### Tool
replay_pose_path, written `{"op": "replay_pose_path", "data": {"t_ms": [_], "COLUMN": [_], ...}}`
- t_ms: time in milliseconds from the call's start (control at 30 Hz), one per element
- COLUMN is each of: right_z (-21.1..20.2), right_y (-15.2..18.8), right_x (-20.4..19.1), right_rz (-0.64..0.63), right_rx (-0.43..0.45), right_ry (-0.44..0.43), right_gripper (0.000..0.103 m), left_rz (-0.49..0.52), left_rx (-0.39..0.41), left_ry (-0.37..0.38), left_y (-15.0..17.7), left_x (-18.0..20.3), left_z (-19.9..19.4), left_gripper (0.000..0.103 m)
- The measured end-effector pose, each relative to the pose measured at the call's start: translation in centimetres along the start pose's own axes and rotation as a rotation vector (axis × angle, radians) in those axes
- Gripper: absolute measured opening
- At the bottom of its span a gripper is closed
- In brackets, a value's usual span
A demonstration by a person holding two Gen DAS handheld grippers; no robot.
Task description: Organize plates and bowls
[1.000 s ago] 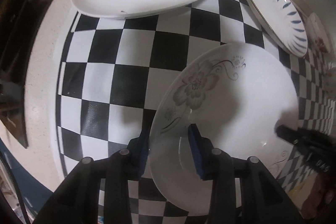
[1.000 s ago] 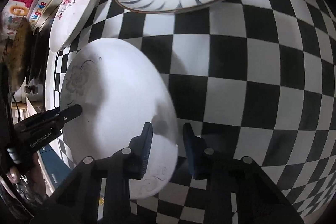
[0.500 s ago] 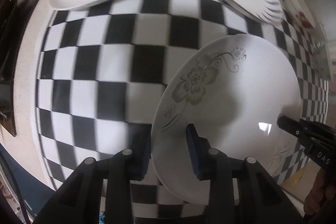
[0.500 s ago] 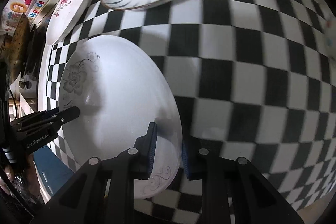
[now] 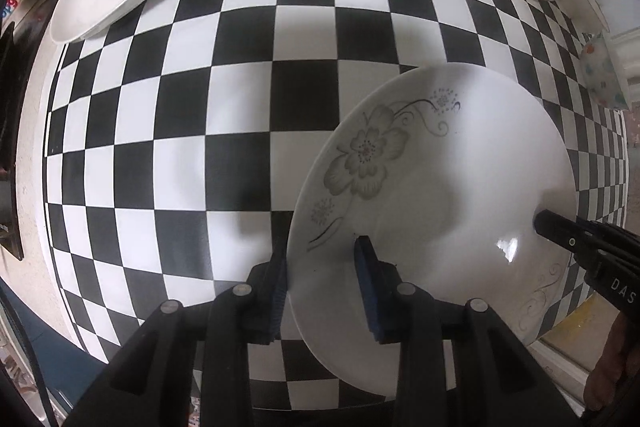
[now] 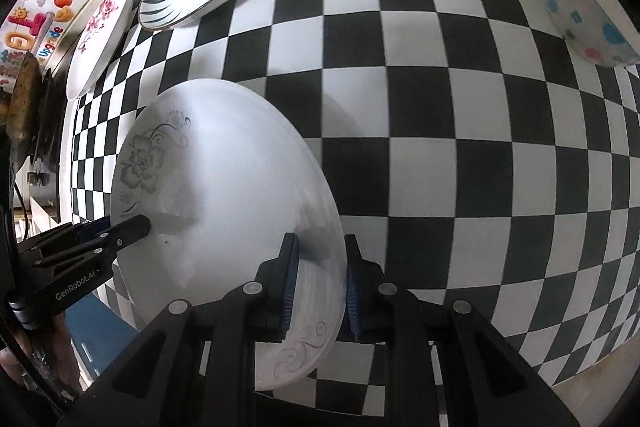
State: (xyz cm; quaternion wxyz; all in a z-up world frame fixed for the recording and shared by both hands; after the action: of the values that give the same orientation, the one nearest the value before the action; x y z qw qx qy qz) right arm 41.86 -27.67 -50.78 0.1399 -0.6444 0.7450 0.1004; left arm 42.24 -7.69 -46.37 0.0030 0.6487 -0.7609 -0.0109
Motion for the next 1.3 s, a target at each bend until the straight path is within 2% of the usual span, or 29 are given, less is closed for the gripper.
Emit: {"op": "replay_pose_path", "data": {"t_ms": [233,367,433,500,533,567,600,633,667,700,733,833,967,1133,1233,1267,1300], "right_z": [0.5,-0.7,-2.3,-4.5,-5.8,-6.9,-7.9,-8.8,-9.4,-9.6,-9.5,-7.7,-3.7,1.8,4.9,6.0,6.8], "right_y": [0.1,-0.1,-0.4,-1.1,-1.7,-2.4,-3.3,-4.5,-5.8,-6.9,-8.4,-12.8,-18.7,-25.7,-28.3,-29.0,-29.3], "right_x": [0.8,1.7,2.0,2.0,1.6,0.8,-0.3,-1.9,-3.7,-5.7,-8.0,-15.1,-22.8,-27.8,-29.4,-29.7,-29.9], "right_rz": [0.030,0.066,0.088,0.093,0.086,0.075,0.060,0.042,0.025,0.004,-0.029,-0.129,-0.229,-0.279,-0.312,-0.320,-0.324], "right_rx": [-0.006,-0.008,0.014,0.049,0.072,0.096,0.121,0.144,0.159,0.168,0.171,0.168,0.131,0.053,0.009,-0.003,-0.015], "right_ry": [-0.019,-0.004,0.014,0.010,0.012,0.008,-0.005,-0.026,-0.053,-0.087,-0.125,-0.174,-0.181,-0.124,-0.078,-0.047,-0.032], "right_gripper": [0.026,0.028,0.041,0.045,0.050,0.054,0.064,0.072,0.075,0.077,0.077,0.077,0.077,0.077,0.077,0.077,0.077], "left_rz": [0.010,-0.030,-0.062,-0.106,-0.130,-0.161,-0.186,-0.207,-0.245,-0.263,-0.299,-0.389,-0.493,-0.498,-0.487,-0.483,-0.478], "left_rx": [0.011,0.025,0.059,0.100,0.126,0.161,0.186,0.205,0.234,0.247,0.259,0.259,0.228,0.183,0.154,0.144,0.138], "left_ry": [-0.019,-0.014,-0.005,0.012,0.011,0.012,0.018,0.023,0.026,0.027,0.024,0.051,0.086,0.112,0.130,0.130,0.132], "left_y": [-0.3,-0.9,-0.8,-1.0,-1.4,-1.9,-2.4,-3.0,-4.0,-3.7,-4.7,-7.4,-11.0,-14.7,-16.7,-17.2,-17.5], "left_x": [1.3,0.4,-0.9,-2.7,-3.9,-5.6,-7.1,-8.7,-10.7,-12.6,-15.1,-19.6,-25.0,-27.9,-28.5,-28.5,-28.5], "left_z": [-1.7,-2.6,-4.4,-6.7,-8.0,-9.4,-10.2,-10.8,-11.6,-10.5,-10.3,-9.0,-6.1,-3.5,-1.7,-1.1,-0.8], "left_gripper": [0.029,0.030,0.031,0.038,0.040,0.047,0.059,0.066,0.074,0.075,0.075,0.075,0.075,0.073,0.073,0.068,0.055]}}
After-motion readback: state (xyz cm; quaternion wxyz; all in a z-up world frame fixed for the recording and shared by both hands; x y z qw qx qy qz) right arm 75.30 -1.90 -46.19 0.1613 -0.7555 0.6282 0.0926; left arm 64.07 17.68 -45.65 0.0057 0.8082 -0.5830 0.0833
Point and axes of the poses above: each gripper's, at about its wrist camera, not at the fingertips, and z roughly the way its jaws point, x to its right, y to its underside, the point moved 5 cm from there along z, roughly the way its jaws point, and after that the axes turned 5 degrees about -y, right-handed, at the moved point
